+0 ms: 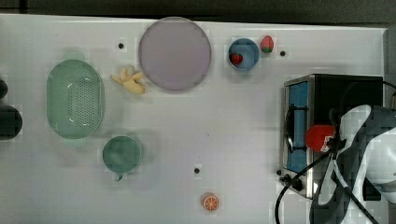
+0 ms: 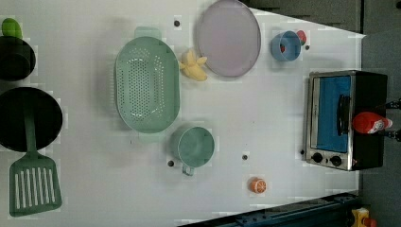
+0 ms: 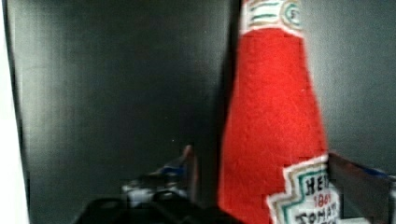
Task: Pick Ketchup from oven and place it on table.
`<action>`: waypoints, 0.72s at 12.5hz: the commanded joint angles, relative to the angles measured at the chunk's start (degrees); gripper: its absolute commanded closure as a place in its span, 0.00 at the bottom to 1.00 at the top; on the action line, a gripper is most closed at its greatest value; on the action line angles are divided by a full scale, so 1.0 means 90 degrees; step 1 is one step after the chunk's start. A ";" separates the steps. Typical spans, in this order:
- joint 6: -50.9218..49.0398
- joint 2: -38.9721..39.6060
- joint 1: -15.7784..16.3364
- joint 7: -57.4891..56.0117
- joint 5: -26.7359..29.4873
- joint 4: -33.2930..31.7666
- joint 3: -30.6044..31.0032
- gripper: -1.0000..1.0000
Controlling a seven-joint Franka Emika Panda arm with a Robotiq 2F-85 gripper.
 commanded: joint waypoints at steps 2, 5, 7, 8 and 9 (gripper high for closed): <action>0.0004 -0.0094 0.0017 -0.0001 0.0041 0.0026 -0.0002 0.39; -0.0225 -0.0373 0.0144 -0.0003 -0.0275 0.0545 0.0005 0.39; -0.0957 -0.0669 0.0326 -0.0012 -0.0656 0.1015 0.0054 0.39; -0.1716 -0.0989 0.0544 -0.0009 -0.0664 0.1408 0.0174 0.39; -0.2462 -0.1285 0.0761 -0.0008 -0.0665 0.1587 0.0445 0.39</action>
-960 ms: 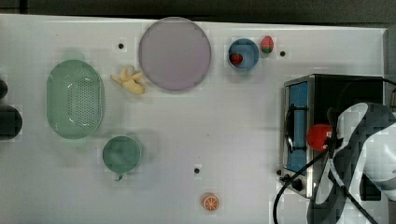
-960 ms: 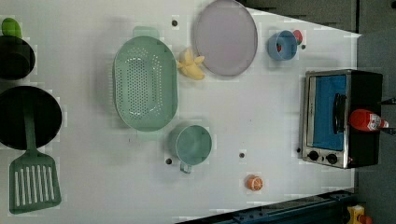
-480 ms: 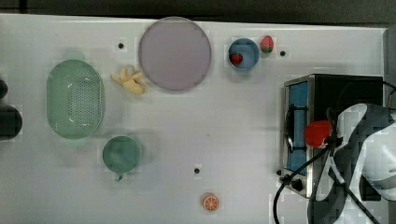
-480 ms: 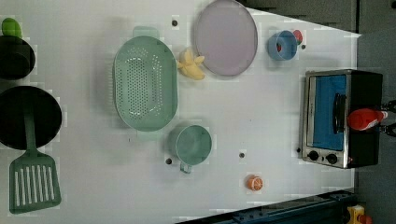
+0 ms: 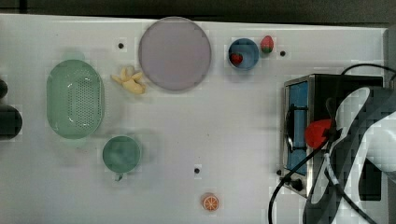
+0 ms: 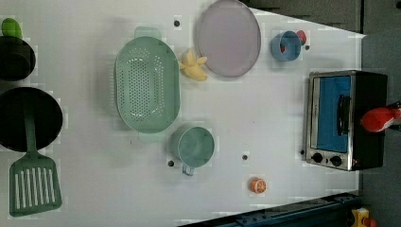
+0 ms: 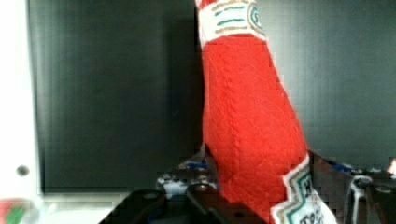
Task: Pick Ketchup from oven and place it on table.
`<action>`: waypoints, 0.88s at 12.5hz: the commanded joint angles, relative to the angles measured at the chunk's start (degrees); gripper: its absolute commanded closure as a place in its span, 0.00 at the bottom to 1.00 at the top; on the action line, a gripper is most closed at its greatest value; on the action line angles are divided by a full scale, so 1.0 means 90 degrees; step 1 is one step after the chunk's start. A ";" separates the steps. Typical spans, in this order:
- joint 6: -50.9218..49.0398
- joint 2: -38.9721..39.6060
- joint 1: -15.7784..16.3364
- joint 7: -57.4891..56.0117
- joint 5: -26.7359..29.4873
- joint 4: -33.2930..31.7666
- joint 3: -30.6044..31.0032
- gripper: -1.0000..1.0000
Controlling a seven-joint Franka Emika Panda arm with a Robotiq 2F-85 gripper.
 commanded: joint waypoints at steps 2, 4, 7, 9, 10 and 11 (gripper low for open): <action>-0.1262 -0.1489 0.0746 -0.0004 -0.0131 0.0582 0.0953 0.39; -0.1264 -0.1667 0.0903 -0.0004 -0.0143 0.0570 0.1684 0.39; -0.1265 -0.1649 0.0953 0.0000 -0.0144 0.0427 0.2411 0.39; -0.1136 -0.1650 0.0958 0.0000 -0.0156 0.0082 0.2837 0.39; -0.0823 -0.1651 0.0963 0.0000 -0.0356 -0.0324 0.2996 0.39; -0.0605 -0.1649 0.0966 0.0000 -0.0509 -0.0597 0.3063 0.39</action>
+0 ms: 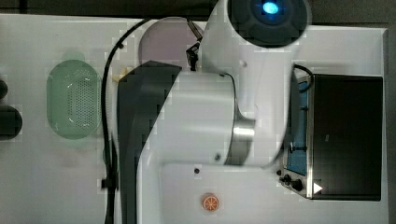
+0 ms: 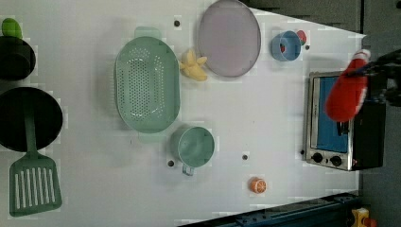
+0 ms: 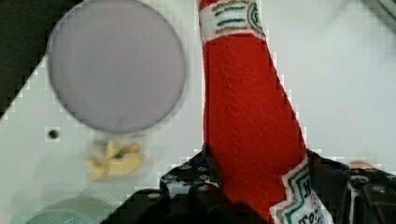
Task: Pick Ketchup from oven and place it on table.
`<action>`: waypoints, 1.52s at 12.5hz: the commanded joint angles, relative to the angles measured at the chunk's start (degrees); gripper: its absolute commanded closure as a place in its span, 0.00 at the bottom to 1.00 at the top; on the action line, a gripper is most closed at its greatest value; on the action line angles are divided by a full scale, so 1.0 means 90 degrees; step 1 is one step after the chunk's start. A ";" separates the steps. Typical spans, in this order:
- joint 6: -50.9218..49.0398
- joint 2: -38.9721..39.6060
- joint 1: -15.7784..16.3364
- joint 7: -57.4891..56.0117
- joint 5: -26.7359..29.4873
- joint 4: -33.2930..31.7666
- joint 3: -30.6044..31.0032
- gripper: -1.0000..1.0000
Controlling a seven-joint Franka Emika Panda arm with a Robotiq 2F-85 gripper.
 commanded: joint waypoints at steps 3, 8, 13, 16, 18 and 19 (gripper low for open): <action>0.1554 -0.0091 -0.0191 0.0013 -0.0341 -0.1907 0.0259 0.39; 0.3845 0.1070 -0.0187 0.0013 -0.0339 -0.3135 0.0283 0.39; 0.4875 0.1946 -0.0182 0.0017 -0.0328 -0.3187 0.0302 0.30; 0.4960 0.1639 -0.0181 0.0237 -0.0324 -0.3096 0.0302 0.00; 0.4671 0.1070 -0.0180 0.0443 -0.0325 -0.2799 0.0316 0.00; 0.4418 0.0832 -0.0180 0.0443 -0.0325 -0.2633 0.0311 0.00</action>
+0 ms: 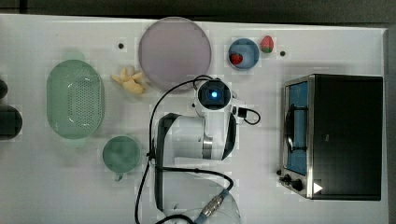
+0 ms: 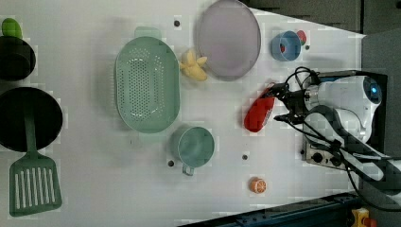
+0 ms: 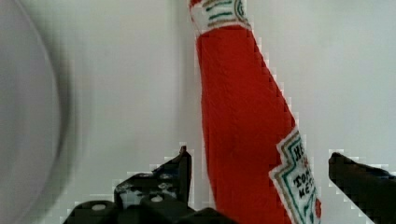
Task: Pick Ketchup from oven and place it on table.
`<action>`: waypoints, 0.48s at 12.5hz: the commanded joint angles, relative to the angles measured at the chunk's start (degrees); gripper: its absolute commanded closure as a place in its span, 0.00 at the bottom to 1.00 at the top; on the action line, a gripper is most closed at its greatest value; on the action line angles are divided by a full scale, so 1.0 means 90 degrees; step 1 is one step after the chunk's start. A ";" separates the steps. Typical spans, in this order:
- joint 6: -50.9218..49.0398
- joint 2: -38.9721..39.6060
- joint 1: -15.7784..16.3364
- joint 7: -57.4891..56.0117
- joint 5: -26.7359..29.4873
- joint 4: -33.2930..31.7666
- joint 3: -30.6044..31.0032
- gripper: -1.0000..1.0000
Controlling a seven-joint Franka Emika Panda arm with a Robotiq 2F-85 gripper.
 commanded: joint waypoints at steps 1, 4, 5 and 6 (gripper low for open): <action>-0.0491 -0.1105 -0.0112 0.0206 -0.0107 0.0608 0.0114 0.00; -0.2278 -0.1884 -0.0115 0.0206 -0.0123 0.1903 0.0089 0.00; -0.2804 -0.1936 -0.0124 0.0206 -0.0137 0.2457 0.0071 0.00; -0.3091 -0.1935 -0.0124 0.0206 -0.0144 0.2723 0.0059 0.00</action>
